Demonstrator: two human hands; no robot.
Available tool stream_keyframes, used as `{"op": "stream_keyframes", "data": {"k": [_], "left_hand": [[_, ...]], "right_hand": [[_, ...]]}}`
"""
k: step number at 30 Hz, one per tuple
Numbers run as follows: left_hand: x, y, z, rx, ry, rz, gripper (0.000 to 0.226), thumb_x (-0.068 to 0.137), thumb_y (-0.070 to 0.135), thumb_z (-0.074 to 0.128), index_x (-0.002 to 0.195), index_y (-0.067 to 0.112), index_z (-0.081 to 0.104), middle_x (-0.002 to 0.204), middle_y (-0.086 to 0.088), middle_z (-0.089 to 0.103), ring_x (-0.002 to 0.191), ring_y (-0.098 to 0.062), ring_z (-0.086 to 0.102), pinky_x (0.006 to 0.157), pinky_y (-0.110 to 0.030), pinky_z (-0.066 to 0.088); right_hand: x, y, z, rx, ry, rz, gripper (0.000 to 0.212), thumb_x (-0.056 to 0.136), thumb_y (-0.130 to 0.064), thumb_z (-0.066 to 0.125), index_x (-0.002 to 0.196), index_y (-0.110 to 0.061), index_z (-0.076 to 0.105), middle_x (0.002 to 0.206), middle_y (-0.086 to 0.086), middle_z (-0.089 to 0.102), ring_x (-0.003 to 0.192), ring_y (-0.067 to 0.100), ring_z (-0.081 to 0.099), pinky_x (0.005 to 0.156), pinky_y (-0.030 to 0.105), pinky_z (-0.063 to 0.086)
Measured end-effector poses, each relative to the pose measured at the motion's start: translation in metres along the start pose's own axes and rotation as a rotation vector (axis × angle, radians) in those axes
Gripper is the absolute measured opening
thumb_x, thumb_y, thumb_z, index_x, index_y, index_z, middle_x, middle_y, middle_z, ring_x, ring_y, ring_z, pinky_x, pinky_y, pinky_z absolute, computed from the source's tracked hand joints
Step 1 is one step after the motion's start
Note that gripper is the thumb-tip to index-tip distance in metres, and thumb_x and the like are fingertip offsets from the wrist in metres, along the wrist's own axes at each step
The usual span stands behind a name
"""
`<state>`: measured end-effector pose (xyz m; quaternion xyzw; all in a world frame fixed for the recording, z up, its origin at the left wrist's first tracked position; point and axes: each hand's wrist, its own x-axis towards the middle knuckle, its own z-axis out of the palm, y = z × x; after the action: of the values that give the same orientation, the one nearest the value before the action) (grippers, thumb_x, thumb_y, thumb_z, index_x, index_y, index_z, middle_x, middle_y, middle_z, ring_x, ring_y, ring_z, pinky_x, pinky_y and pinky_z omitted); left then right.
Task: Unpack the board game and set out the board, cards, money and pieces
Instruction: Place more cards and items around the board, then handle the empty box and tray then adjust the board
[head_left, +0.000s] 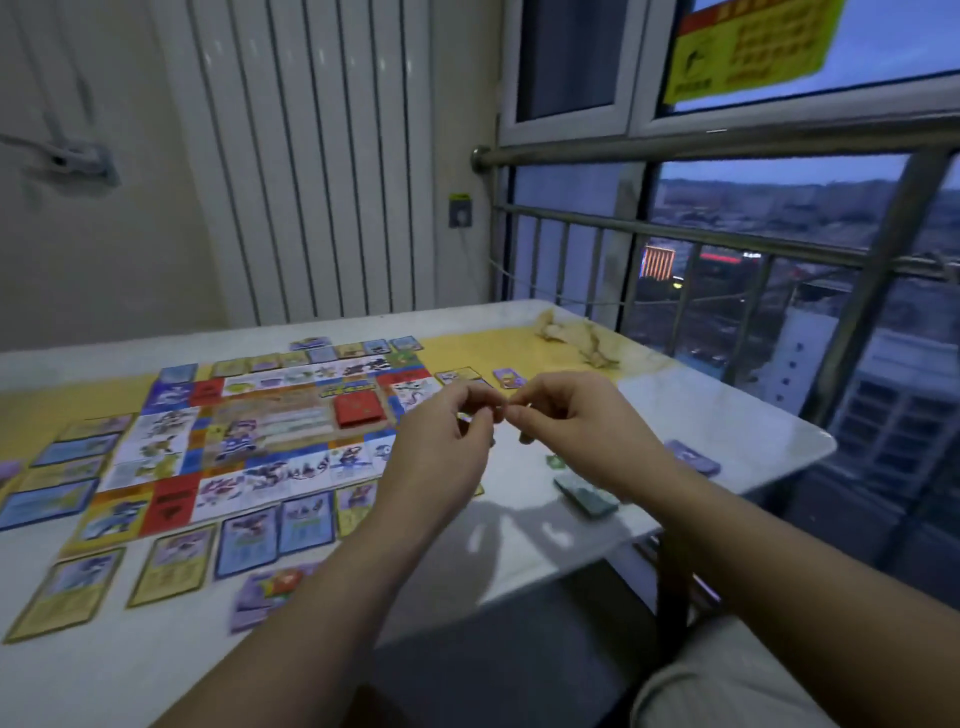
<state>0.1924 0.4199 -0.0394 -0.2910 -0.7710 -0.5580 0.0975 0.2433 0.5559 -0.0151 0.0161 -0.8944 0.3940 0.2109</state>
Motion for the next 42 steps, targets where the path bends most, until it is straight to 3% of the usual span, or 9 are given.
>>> {"op": "stream_keyframes", "data": {"k": [5, 8, 11, 21, 25, 28, 30, 36, 42], "left_hand": [[-0.002, -0.005, 0.044, 0.209, -0.21, -0.009, 0.018, 0.092, 0.017, 0.052, 0.092, 0.031, 0.063, 0.092, 0.014, 0.067, 0.078, -0.004, 0.062, 0.072, -0.025, 0.048], [0.01, -0.011, 0.055, 0.35, -0.299, -0.009, 0.019, 0.094, 0.02, 0.051, 0.105, 0.025, 0.066, 0.103, 0.011, 0.067, 0.083, -0.005, 0.058, 0.076, -0.023, 0.045], [0.031, -0.018, 0.06, 0.487, -0.364, 0.007, 0.024, 0.095, 0.021, 0.049, 0.114, 0.024, 0.064, 0.113, 0.009, 0.066, 0.097, -0.008, 0.059, 0.085, -0.026, 0.047], [0.087, -0.05, 0.064, 0.779, -0.59, 0.029, 0.033, 0.097, 0.023, 0.044, 0.127, 0.025, 0.056, 0.13, 0.007, 0.059, 0.12, -0.014, 0.052, 0.099, -0.034, 0.043], [0.096, -0.053, 0.071, 0.848, -0.657, 0.061, 0.033, 0.099, 0.032, 0.041, 0.129, 0.027, 0.055, 0.131, 0.004, 0.058, 0.123, -0.018, 0.049, 0.102, -0.035, 0.039], [0.101, -0.054, 0.073, 0.897, -0.673, 0.105, 0.033, 0.099, 0.03, 0.04, 0.127, 0.025, 0.056, 0.129, 0.002, 0.059, 0.122, -0.02, 0.048, 0.105, -0.036, 0.034], [0.102, -0.054, 0.073, 0.92, -0.689, 0.129, 0.034, 0.098, 0.026, 0.039, 0.127, 0.022, 0.057, 0.127, -0.001, 0.061, 0.12, -0.02, 0.05, 0.105, -0.038, 0.033], [0.103, -0.055, 0.071, 0.896, -0.651, 0.181, 0.032, 0.098, 0.025, 0.04, 0.12, 0.021, 0.062, 0.119, -0.002, 0.064, 0.11, -0.022, 0.055, 0.094, -0.034, 0.038], [0.106, -0.056, 0.072, 0.898, -0.641, 0.188, 0.03, 0.097, 0.024, 0.041, 0.119, 0.022, 0.062, 0.118, -0.003, 0.064, 0.108, -0.023, 0.056, 0.089, -0.033, 0.042]], "right_hand": [[-0.013, 0.047, -0.042, -0.116, 0.033, 0.115, 0.006, 0.087, -0.02, 0.065, 0.085, -0.02, 0.07, 0.07, -0.007, 0.069, 0.061, -0.004, 0.06, 0.059, 0.009, 0.045], [-0.009, 0.073, -0.06, -0.143, 0.028, 0.193, 0.007, 0.087, -0.018, 0.065, 0.085, -0.022, 0.07, 0.077, -0.009, 0.069, 0.073, 0.001, 0.064, 0.069, 0.015, 0.047], [0.006, 0.093, -0.072, -0.239, -0.014, 0.251, 0.011, 0.088, -0.019, 0.063, 0.093, -0.019, 0.073, 0.086, -0.009, 0.068, 0.075, -0.003, 0.058, 0.067, 0.01, 0.043], [0.094, 0.127, -0.068, -0.552, -0.202, 0.42, 0.039, 0.093, -0.028, 0.055, 0.124, -0.004, 0.06, 0.128, 0.012, 0.058, 0.115, 0.025, 0.053, 0.095, 0.03, 0.04], [0.129, 0.14, -0.048, -0.647, -0.23, 0.518, 0.046, 0.094, -0.037, 0.052, 0.119, 0.001, 0.056, 0.117, 0.014, 0.059, 0.112, 0.029, 0.053, 0.079, 0.028, 0.04], [0.146, 0.16, -0.033, -0.634, -0.198, 0.572, 0.04, 0.086, -0.044, 0.059, 0.096, -0.005, 0.061, 0.09, 0.008, 0.057, 0.095, 0.029, 0.056, 0.071, 0.029, 0.04], [0.153, 0.168, -0.026, -0.661, -0.187, 0.611, 0.045, 0.079, -0.053, 0.063, 0.086, -0.01, 0.054, 0.094, 0.008, 0.056, 0.099, 0.03, 0.055, 0.074, 0.032, 0.043], [0.169, 0.167, -0.03, -0.646, -0.269, 0.694, 0.072, 0.082, -0.051, 0.065, 0.131, -0.001, 0.044, 0.133, 0.013, 0.049, 0.12, 0.029, 0.048, 0.093, 0.034, 0.042], [0.169, 0.172, -0.031, -0.521, -0.254, 0.73, 0.083, 0.077, -0.044, 0.074, 0.138, -0.002, 0.038, 0.139, 0.014, 0.044, 0.123, 0.03, 0.046, 0.096, 0.036, 0.042]]}}
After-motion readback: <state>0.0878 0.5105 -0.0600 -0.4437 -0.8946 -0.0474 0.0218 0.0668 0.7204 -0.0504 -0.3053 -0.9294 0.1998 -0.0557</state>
